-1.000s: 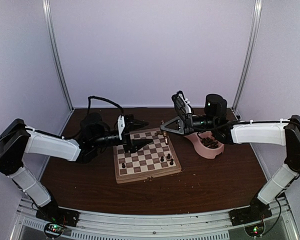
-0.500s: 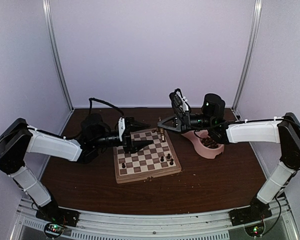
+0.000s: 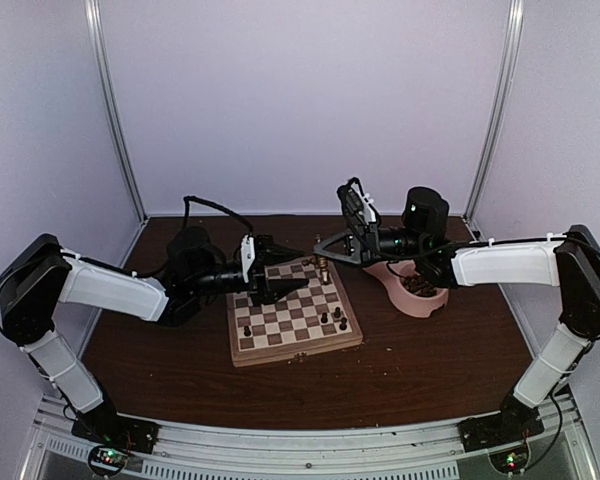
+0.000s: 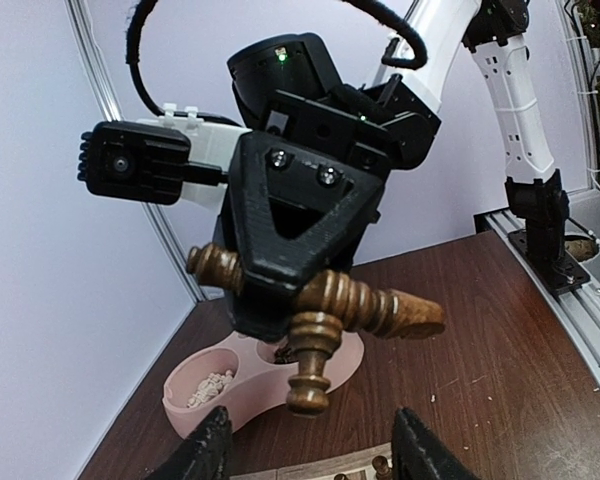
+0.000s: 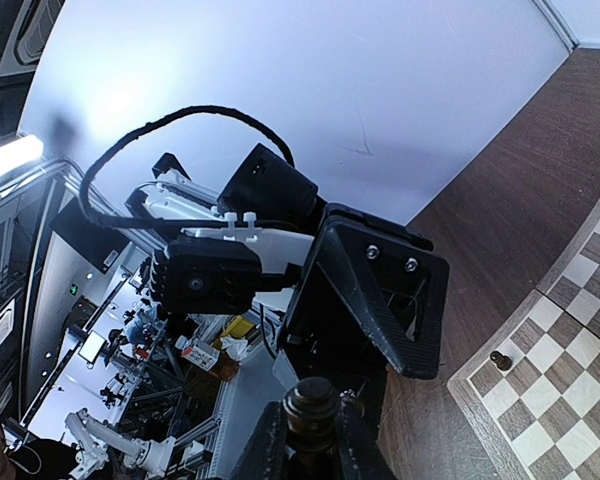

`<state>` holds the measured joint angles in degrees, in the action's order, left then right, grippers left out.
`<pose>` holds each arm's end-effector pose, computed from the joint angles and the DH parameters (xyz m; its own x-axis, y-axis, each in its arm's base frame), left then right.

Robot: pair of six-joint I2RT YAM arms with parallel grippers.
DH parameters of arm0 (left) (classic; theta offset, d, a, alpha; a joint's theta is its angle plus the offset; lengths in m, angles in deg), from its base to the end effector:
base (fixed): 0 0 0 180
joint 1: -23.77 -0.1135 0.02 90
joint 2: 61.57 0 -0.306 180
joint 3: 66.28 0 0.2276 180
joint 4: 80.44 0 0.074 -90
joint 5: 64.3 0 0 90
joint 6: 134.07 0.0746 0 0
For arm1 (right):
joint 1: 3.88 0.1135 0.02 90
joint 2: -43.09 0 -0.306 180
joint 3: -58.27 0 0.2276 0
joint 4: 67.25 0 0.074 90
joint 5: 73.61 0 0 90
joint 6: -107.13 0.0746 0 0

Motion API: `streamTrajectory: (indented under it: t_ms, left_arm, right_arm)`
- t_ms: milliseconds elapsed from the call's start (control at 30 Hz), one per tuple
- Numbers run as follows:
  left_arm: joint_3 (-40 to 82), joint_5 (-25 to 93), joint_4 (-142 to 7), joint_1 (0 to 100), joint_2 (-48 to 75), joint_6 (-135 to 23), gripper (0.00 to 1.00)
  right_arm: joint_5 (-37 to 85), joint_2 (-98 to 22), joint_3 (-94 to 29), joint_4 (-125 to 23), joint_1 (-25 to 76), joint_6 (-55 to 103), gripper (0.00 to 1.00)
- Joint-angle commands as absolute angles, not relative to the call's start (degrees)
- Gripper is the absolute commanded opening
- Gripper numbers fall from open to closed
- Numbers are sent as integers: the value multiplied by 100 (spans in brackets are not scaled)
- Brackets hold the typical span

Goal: Set up the chess pieces on the board
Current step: Pass from the right arm to the left

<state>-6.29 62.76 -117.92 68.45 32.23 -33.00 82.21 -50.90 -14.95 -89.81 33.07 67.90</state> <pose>0.2262 -0.2870 0.3007 0.2345 -0.0164 -0.9720 0.9616 0.1505 0.2295 0.2457 0.2700 0.3413 -0.7394 -0.1591 -0.6542 -0.6359 -0.1542 0.7562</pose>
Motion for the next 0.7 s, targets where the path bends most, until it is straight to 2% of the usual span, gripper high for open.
streamTrajectory:
  t_ms: [0, 367, 667]
  left_arm:
    - [-469, 6255, -12131, 6876, 3229, -3291, 54]
    - [-464, 6324, -12193, 6902, 3202, -3316, 44]
    - [-428, 6323, -12193, 6912, 3208, -3319, 43]
  right_arm:
    - [8238, -5159, -1635, -9066, 3346, 6696, 5]
    - [8222, -5130, -1625, -9064, 3347, 6688, 5]
    - [8184, -5130, -1625, -9072, 3346, 6688, 5]
